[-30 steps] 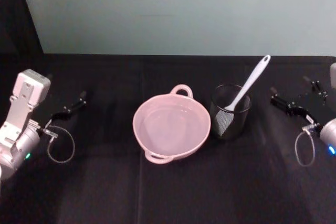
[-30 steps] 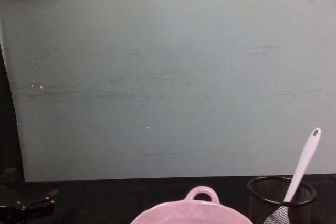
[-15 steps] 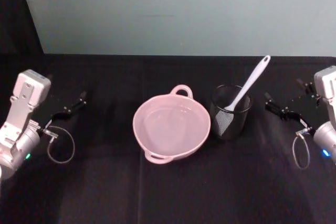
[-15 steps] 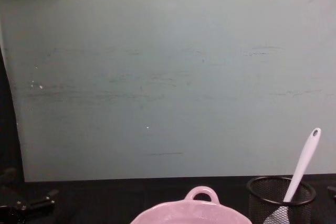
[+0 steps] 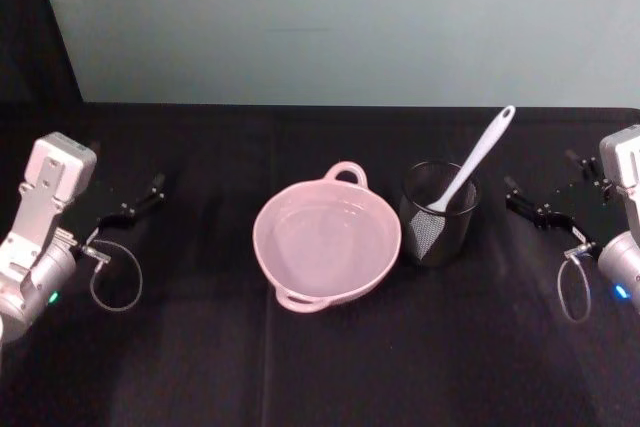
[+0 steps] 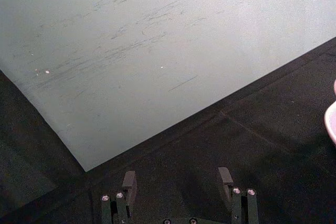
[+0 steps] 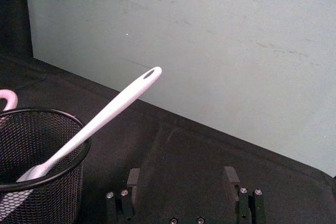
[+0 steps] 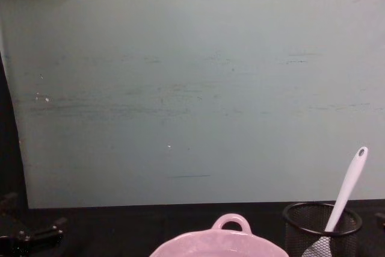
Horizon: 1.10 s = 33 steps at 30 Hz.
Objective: Use the one hand to pick up the spoon and stir the clear water in the bowl.
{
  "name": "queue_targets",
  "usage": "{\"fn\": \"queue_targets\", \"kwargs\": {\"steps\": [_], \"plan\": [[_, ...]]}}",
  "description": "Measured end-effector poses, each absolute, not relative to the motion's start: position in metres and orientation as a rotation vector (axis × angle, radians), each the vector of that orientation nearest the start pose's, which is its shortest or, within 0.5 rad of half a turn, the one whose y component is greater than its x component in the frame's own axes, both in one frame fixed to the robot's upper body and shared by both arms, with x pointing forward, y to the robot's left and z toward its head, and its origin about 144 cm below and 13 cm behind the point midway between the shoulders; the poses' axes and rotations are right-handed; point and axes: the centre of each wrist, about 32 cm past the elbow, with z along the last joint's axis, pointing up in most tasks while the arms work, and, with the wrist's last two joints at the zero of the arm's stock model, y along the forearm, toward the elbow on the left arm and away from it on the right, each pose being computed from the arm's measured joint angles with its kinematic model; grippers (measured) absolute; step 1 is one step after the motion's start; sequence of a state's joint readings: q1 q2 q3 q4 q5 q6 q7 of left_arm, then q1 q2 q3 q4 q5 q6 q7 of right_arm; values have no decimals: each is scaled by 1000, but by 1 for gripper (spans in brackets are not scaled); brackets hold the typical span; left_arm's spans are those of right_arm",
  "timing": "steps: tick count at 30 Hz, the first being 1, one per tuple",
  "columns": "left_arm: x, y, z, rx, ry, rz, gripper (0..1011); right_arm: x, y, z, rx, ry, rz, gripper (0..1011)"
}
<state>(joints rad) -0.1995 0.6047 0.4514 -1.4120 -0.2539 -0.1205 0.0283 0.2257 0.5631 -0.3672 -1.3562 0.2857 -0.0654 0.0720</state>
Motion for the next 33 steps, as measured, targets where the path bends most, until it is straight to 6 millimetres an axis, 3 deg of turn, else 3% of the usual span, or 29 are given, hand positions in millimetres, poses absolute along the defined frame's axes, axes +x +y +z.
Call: {"fn": "queue_targets", "kwargs": {"steps": [33], "plan": [[489, 310, 1140, 304, -285, 1248, 1011, 504, -326, 1147, -299, -192, -1265, 1002]]}}
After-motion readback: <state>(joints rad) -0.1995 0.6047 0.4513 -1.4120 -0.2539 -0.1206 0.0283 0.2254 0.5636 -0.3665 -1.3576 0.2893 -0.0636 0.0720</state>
